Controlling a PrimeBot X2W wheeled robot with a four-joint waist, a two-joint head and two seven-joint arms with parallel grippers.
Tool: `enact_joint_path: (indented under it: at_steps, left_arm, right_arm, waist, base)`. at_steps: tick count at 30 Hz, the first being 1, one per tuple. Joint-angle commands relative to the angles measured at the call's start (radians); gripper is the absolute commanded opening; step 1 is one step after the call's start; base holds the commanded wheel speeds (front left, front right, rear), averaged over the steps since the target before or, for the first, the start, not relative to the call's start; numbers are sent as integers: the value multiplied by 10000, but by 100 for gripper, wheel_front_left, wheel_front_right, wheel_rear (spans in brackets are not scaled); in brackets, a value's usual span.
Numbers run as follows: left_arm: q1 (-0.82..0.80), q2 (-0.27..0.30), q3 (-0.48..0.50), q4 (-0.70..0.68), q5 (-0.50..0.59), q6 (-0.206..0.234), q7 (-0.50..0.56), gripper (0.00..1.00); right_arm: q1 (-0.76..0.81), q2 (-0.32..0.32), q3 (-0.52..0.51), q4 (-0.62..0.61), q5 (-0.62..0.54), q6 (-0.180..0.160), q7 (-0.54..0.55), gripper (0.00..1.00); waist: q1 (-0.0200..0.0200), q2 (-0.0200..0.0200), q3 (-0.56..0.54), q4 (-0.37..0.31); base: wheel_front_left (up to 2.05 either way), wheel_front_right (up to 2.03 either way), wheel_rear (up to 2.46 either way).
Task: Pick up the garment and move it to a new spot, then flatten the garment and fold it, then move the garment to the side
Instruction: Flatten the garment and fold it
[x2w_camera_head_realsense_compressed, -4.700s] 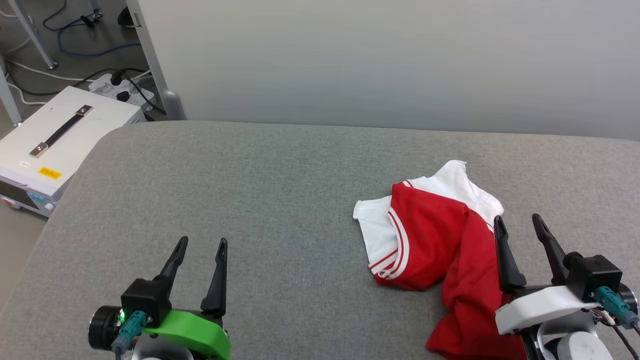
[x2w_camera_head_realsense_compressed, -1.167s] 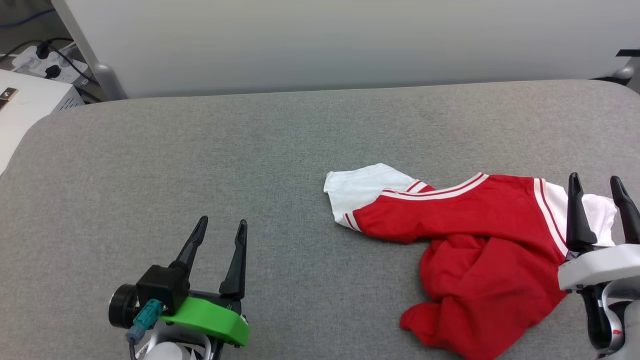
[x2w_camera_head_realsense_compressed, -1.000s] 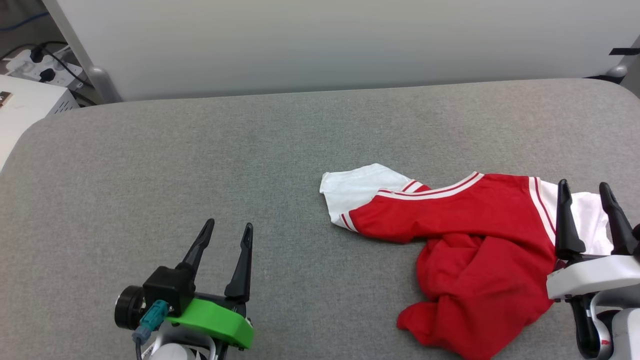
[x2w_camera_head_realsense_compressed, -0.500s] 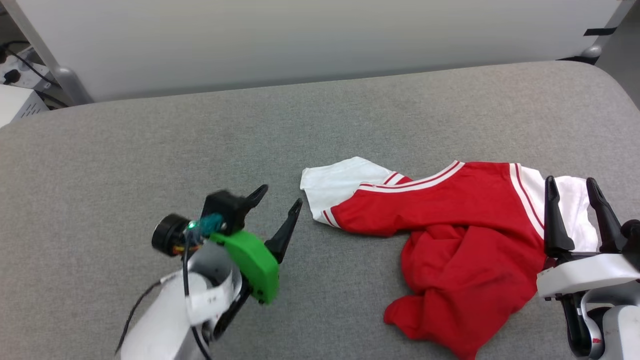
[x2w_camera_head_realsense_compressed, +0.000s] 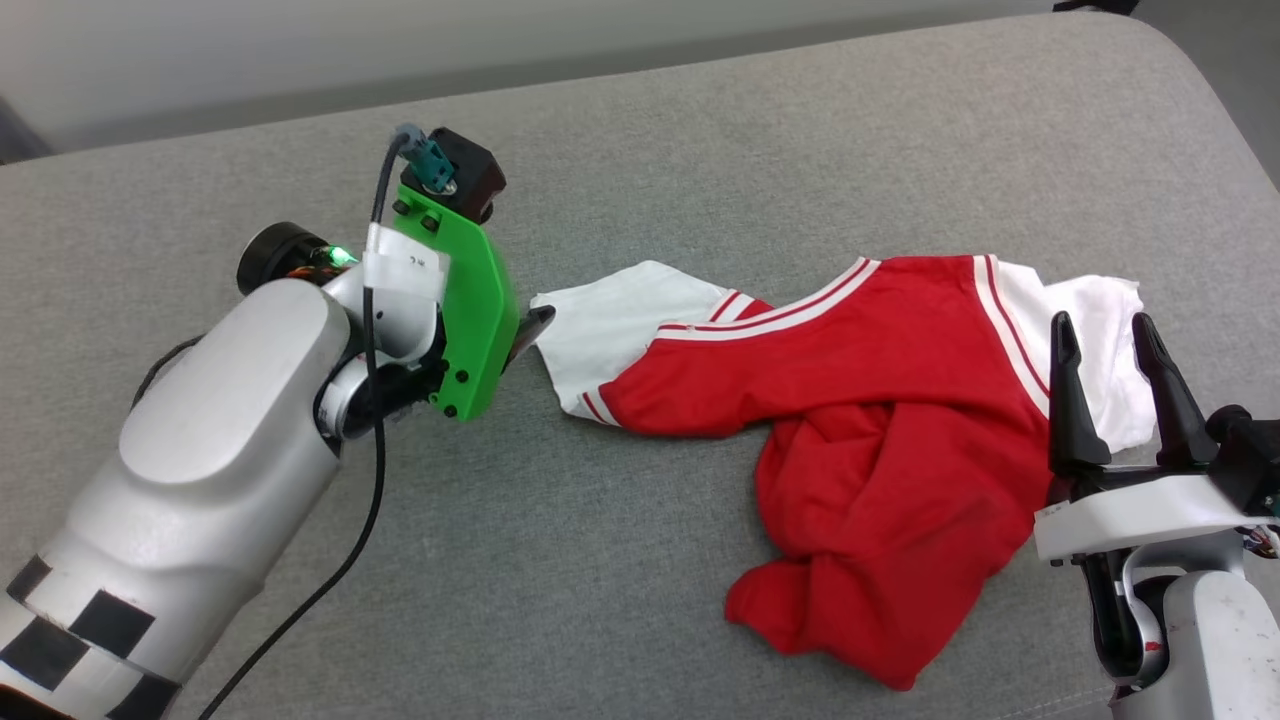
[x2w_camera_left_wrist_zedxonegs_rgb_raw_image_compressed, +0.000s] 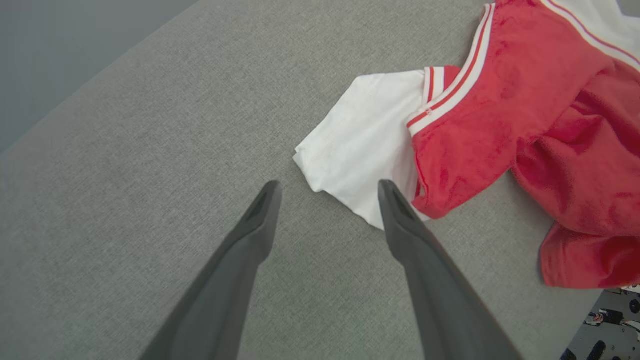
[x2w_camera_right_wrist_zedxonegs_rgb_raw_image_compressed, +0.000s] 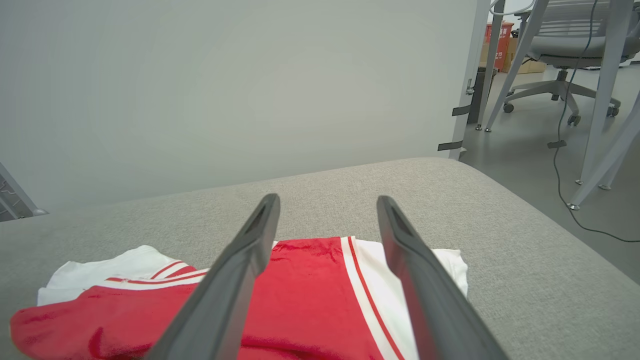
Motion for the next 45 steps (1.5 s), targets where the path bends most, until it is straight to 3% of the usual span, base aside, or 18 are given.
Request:
enact_joint_path:
  at_steps: [1,14,29,30,32,37,45]
  left_arm:
    - [-271,83,-80,275,-224,-27,126,100]
    - [-1202,241,-787,1934,-609,-27,113,100]
    - [-1505,-20,-1727,3096,-467,-27,-341,100]
    - [-1491,-37,-1832,3172,-504,-27,-231,97]
    - [-1461,-34,-1986,3259,-593,-27,-86,0]
    - [-1427,7,-1979,3488,-822,-23,-112,0]
    - [-1280,143,-1206,3557,-1273,67,-1452,0]
  right_arm:
    - [-201,52,61,53,44,-6,-102,100]
    - [-479,95,240,409,303,-6,-287,100]
    - [-758,98,408,388,452,-6,-306,100]
    - [-768,98,401,395,469,-6,-306,100]
    - [-768,98,362,401,493,-6,-307,100]
    - [-749,98,186,429,455,-6,-307,100]
    - [-715,92,74,500,-27,-6,-302,100]
  waist:
    - [0,119,551,-530]
    - [0,119,1291,-1026]
    - [0,119,1706,-1174]
    - [0,119,1729,-1191]
    - [0,119,1761,-1203]
    - [0,119,1700,-1084]
    - [0,119,949,-460]
  base:
    - [0,0,0]
    - [0,0,0]
    - [0,0,0]
    - [0,0,0]
    - [0,0,0]
    - [0,0,0]
    - [0,0,0]
